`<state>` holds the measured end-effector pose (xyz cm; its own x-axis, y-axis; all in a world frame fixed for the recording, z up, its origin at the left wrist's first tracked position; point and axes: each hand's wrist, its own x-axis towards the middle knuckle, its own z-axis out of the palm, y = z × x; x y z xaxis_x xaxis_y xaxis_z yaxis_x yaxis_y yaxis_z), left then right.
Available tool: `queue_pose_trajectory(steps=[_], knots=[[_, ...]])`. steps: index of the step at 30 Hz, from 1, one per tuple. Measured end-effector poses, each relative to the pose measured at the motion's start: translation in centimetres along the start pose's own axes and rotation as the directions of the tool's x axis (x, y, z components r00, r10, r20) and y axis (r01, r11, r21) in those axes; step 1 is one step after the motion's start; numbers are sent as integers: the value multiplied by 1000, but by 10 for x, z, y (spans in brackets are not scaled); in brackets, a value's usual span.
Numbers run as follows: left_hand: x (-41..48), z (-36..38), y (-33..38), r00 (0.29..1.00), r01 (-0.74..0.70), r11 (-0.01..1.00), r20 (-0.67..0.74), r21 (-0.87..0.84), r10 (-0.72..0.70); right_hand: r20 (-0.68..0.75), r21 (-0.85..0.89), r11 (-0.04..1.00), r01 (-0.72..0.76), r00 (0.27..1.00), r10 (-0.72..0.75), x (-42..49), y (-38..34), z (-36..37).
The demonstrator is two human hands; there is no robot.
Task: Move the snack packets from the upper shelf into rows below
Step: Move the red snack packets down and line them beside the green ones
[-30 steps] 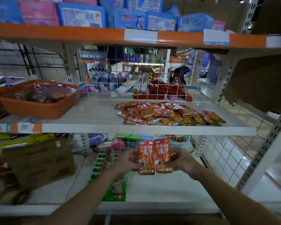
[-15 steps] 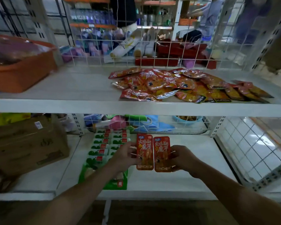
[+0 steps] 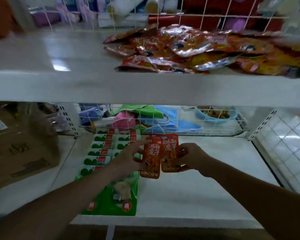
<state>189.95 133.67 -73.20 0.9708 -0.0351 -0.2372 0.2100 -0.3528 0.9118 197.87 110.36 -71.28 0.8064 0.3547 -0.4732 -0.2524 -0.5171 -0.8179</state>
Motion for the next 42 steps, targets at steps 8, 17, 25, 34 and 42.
queue_pose_trajectory(steps=[8, 17, 25, 34, 42], knots=[[54, 0, -38, 998, -63, 969, 14, 237, 61, -30, -61, 997, -52, 998, 50, 65, 19, 14], [83, 36, -48, 997, 47, 868, -74, 494, -12, -142, -56, 980, -190, 973, 180, 60, 73, 3], [100, 45, -50, 992, 122, 591, -122, 798, -40, -161, -40, 981, -189, 970, 180, 60, 77, -11], [115, 55, -59, 997, 74, 418, -65, 905, -36, -174, -52, 979, -195, 967, 184, 67, 75, -5], [114, 53, -59, 998, 65, 374, -58, 925, -28, -165, -56, 979, -195, 969, 183, 75, 72, 7]])
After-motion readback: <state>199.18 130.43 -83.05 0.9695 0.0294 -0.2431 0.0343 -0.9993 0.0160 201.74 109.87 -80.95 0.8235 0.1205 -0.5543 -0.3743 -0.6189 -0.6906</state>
